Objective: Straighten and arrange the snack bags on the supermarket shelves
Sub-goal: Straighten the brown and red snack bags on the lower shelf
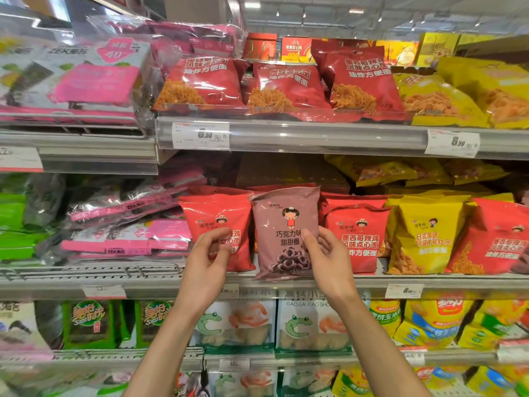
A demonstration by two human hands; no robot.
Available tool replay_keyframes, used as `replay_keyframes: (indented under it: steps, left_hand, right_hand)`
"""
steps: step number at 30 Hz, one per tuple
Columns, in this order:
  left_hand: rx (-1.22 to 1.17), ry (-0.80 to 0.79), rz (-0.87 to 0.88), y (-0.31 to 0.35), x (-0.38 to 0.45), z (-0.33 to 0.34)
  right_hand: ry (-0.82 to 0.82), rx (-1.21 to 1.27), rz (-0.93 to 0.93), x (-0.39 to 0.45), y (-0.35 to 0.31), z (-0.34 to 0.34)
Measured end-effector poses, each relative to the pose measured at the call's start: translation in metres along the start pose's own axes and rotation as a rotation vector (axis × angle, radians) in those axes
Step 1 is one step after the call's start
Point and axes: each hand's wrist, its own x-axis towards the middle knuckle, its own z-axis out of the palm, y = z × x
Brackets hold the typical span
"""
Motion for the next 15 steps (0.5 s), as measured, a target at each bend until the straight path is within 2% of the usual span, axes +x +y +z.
replay_keyframes:
  steps: [8,15]
  left_hand:
    - [0.030,-0.023,0.039,-0.003,-0.008,-0.012]
    - [-0.002,-0.089,-0.006,-0.010,-0.021,-0.008]
  right_hand:
    - [-0.071,0.017,0.011,-0.012,-0.001,-0.010]
    - [-0.128,0.058,-0.010,-0.036,0.000,-0.019]
